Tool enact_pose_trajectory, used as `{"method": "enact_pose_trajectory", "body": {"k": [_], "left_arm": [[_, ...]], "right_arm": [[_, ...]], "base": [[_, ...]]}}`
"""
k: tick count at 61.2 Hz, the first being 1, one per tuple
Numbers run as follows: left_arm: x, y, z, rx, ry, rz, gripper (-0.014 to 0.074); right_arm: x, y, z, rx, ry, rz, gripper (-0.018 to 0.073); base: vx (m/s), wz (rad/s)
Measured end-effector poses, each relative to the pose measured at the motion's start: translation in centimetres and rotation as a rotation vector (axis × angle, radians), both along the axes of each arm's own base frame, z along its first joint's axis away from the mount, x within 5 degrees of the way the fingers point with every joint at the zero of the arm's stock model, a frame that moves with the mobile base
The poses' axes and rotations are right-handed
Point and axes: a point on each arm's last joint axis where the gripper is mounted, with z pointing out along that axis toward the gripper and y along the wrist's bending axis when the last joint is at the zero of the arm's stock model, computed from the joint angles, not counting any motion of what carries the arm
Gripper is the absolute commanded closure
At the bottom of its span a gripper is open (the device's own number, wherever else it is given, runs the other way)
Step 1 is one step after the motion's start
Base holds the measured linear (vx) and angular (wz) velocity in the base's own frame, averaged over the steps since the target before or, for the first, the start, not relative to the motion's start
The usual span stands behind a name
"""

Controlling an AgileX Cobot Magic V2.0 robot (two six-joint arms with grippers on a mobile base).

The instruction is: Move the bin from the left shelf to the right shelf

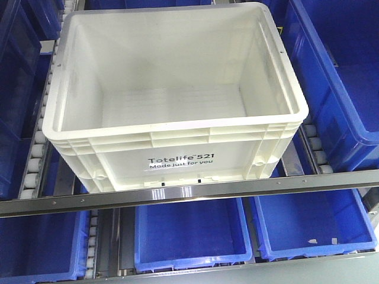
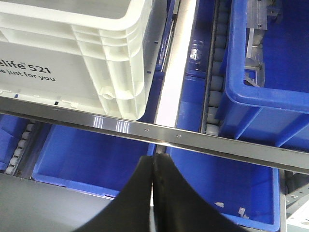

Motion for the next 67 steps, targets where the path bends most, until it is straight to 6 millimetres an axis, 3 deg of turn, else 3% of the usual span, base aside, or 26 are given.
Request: {"method": "enact_pose_trajectory", "body": {"k": [67], "left_arm": [[-0.01,0.38,0.0,-0.002,0.0,0.067,0.0604]], "right_arm": [[0.0,0.0,0.0,0.0,0.0,0.0,0.0566]], "base": [[0.0,0.0]]}}
